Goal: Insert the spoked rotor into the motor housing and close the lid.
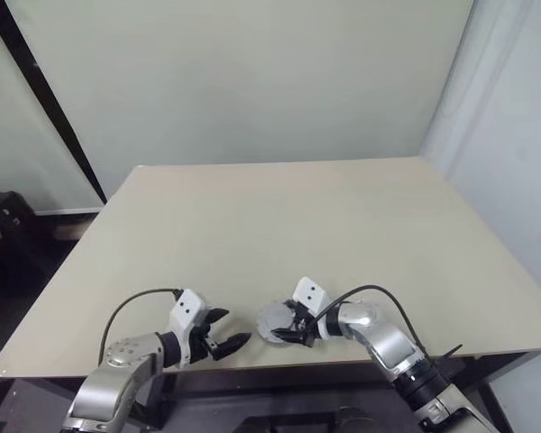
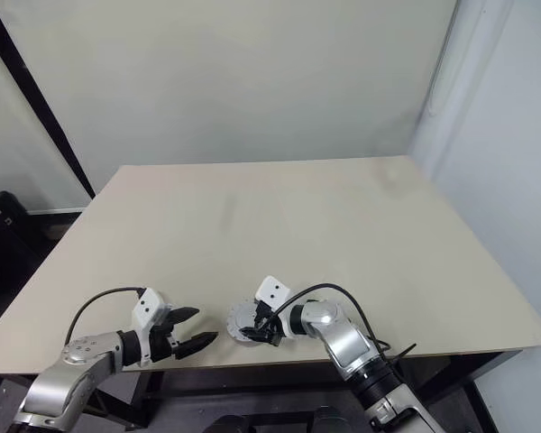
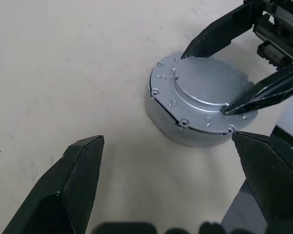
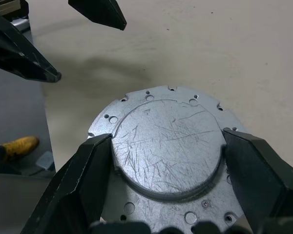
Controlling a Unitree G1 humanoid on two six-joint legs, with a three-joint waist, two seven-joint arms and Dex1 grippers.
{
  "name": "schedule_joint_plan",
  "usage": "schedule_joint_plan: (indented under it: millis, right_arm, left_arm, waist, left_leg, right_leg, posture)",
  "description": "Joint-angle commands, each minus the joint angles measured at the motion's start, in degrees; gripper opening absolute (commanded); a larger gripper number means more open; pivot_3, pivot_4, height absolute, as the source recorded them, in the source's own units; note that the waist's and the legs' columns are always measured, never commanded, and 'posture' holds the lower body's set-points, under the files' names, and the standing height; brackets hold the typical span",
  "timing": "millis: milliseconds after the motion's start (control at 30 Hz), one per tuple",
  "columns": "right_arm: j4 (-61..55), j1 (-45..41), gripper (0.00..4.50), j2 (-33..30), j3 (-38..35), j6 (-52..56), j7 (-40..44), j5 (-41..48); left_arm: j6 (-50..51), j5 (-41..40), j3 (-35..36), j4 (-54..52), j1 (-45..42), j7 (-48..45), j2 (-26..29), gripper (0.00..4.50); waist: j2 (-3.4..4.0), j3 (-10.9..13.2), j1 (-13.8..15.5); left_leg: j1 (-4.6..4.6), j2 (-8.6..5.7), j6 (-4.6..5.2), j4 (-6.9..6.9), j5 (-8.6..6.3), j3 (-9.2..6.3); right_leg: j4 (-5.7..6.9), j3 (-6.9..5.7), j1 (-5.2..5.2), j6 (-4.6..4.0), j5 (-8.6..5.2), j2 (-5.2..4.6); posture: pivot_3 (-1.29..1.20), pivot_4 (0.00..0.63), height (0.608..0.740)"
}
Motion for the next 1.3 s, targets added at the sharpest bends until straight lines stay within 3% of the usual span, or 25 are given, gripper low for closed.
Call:
schedule_joint_plan:
  millis: [33, 333, 367, 433, 800, 1300]
  right_arm:
    - [-0.5, 0.5, 3.31, 0.1, 1.3, 1.5, -1.9, -2.0]
    - [-0.4, 0.6, 3.31, 0.6, 1.8, 3.1, -3.9, -2.5]
    - [-0.4, 0.6, 3.31, 0.6, 1.9, 3.3, -4.0, -2.5]
    - [-0.5, 0.6, 3.31, 0.6, 1.9, 3.6, -4.0, -2.5]
    - [-2.3, 0.4, 3.31, 1.8, -0.4, 8.9, -4.6, -0.2]
    - [-3.5, 1.6, 3.31, 0.6, 2.6, 6.7, -5.2, -2.3]
  left_arm:
    - [0.2, 0.3, -0.3, -1.8, -1.3, 0.9, -0.1, 4.50]
    - [1.6, 1.4, -2.1, -1.6, -3.8, 3.8, -1.5, 4.50]
    - [1.5, 1.7, -2.2, -1.1, -4.3, 4.2, -1.9, 4.32]
    - [1.0, 2.3, -2.4, -0.3, -5.1, 4.8, -2.6, 3.91]
    - [-2.3, 5.3, -4.1, 2.9, -7.6, 6.3, -4.5, 0.00]
    - [-2.9, 6.5, -6.8, 3.4, -8.1, 5.3, -6.4, 0.00]
  waist:
    - [0.00, 0.0, 0.0]
    - [0.00, 0.0, 0.0]
    - [0.01, 0.0, 0.0]
    - [0.00, 0.0, 0.0]
    - [0.00, 0.0, 0.0]
    - [0.00, 0.0, 0.0]
  left_leg:
    - [0.02, 0.01, 0.00, 0.00, 0.00, 0.01]
    - [0.16, 0.13, -0.01, -0.01, 0.00, 0.02]
    - [0.18, 0.13, -0.01, 0.00, 0.00, 0.03]
    - [0.19, 0.13, -0.02, 0.00, 0.00, 0.04]
    - [0.21, 0.14, -0.02, -0.02, 0.01, 0.02]
    - [0.15, 0.15, -0.03, -0.05, 0.01, 0.03]
  right_leg:
    - [0.01, 0.00, 0.00, 0.00, 0.00, 0.00]
    - [0.04, 0.00, 0.04, -0.01, -0.01, 0.12]
    - [0.04, 0.00, 0.04, -0.02, -0.01, 0.12]
    - [0.03, 0.00, 0.05, -0.01, -0.01, 0.11]
    - [0.04, 0.00, 0.05, -0.01, -0.01, 0.14]
    - [-0.01, 0.00, 0.01, -0.01, -0.01, 0.14]
  posture:
    - [0.00, 0.000, 0.740]
    - [0.00, 0.000, 0.740]
    - [0.00, 0.000, 0.740]
    - [0.00, 0.000, 0.740]
    - [0.00, 0.000, 0.740]
    - [0.00, 0.000, 0.740]
